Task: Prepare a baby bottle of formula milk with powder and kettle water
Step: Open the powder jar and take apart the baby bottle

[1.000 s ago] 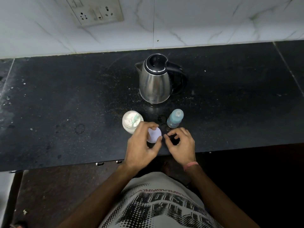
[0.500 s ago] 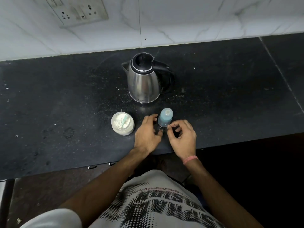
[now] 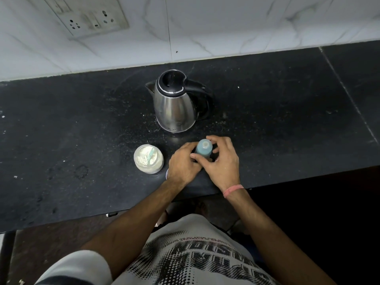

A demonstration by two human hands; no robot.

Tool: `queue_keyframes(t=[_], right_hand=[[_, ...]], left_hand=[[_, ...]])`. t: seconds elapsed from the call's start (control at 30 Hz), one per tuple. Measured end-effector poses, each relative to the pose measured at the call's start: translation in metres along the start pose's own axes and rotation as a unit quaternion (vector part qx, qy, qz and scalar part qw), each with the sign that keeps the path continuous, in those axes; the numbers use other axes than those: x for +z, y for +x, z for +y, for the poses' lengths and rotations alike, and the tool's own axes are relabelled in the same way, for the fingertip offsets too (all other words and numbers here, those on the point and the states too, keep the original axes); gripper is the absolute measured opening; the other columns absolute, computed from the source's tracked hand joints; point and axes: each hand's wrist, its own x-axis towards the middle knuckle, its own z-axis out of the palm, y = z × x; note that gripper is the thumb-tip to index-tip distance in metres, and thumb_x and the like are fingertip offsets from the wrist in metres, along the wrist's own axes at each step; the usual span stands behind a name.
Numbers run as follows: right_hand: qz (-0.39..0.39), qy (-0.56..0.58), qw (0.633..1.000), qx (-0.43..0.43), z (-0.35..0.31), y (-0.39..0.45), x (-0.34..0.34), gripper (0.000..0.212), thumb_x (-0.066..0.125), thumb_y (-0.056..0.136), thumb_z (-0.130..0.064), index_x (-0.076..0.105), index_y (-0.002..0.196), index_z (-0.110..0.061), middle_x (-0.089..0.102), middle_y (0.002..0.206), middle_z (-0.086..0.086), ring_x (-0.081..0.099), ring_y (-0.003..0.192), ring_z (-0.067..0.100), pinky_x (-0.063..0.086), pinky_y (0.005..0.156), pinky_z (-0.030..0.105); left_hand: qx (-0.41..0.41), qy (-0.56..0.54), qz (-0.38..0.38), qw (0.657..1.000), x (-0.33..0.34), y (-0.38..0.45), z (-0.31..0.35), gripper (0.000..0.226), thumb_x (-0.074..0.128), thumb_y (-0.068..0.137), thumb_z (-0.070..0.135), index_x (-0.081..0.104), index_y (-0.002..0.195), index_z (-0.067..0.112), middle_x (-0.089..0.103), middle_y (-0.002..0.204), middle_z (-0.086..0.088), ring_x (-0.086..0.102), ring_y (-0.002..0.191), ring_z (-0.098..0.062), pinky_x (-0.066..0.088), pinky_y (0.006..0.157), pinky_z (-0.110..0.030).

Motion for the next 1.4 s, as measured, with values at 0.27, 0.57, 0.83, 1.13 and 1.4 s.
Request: queue_keyframes(t=[0.27,0.57,0.83,1.13,1.4], right_hand=[[-0.02,0.064,0.998,0.006,-0.016,0.012,-0.01,0.054,0.096,0.088,-0.042,0.072,0.135,-0.033,0.064,0.126,-0.019,0.07,0.107,0.009,0.064,0.082,0.033],[-0.099,0.226,0.967,0.056,-0.043,0.055,-0.025,0.046,0.093,0.093,-0.02,0.076,0.136,-0.023,0.081,0.121,-0.008,0.077,0.108,0.013,0.063,0.085,0.024],[-0.251,0.29,0.921,0.063,-0.041,0.066,-0.023,0.048,0.07,0.103,0.0,0.069,0.146,-0.022,0.077,0.138,0.005,0.071,0.133,0.024,0.059,0.111,0.043],[-0.218,0.192,0.956,0.045,-0.051,0.066,-0.014,0.046,0.092,0.096,-0.027,0.071,0.137,-0.031,0.072,0.132,-0.005,0.072,0.118,0.013,0.063,0.093,0.029],[-0.289,0.307,0.903,0.083,-0.051,0.074,-0.021,0.069,0.063,0.1,0.014,0.06,0.155,-0.028,0.078,0.139,0.0,0.072,0.133,0.019,0.059,0.107,0.03]], left_hand=[[-0.004,-0.031,-0.009,0.999,0.002,0.0,-0.012,0.048,0.078,0.09,0.05,0.066,0.133,0.033,0.073,0.118,0.011,0.062,0.115,-0.014,0.061,0.095,-0.049],[-0.027,-0.148,0.039,0.988,-0.008,-0.008,-0.003,0.045,0.08,0.094,0.052,0.066,0.134,0.036,0.079,0.109,0.013,0.077,0.096,-0.006,0.066,0.085,-0.042],[-0.052,-0.185,0.02,0.981,-0.008,-0.015,-0.009,0.037,0.071,0.086,0.048,0.059,0.118,0.036,0.074,0.098,0.012,0.071,0.078,-0.008,0.052,0.066,-0.021],[-0.059,-0.194,0.017,0.979,-0.006,-0.014,-0.02,0.032,0.072,0.084,0.049,0.061,0.113,0.04,0.076,0.097,0.009,0.075,0.083,-0.013,0.06,0.069,-0.029],[-0.067,-0.237,0.025,0.969,-0.005,-0.012,-0.033,0.033,0.073,0.103,0.065,0.068,0.111,0.034,0.075,0.092,0.003,0.071,0.08,-0.015,0.06,0.073,-0.045]])
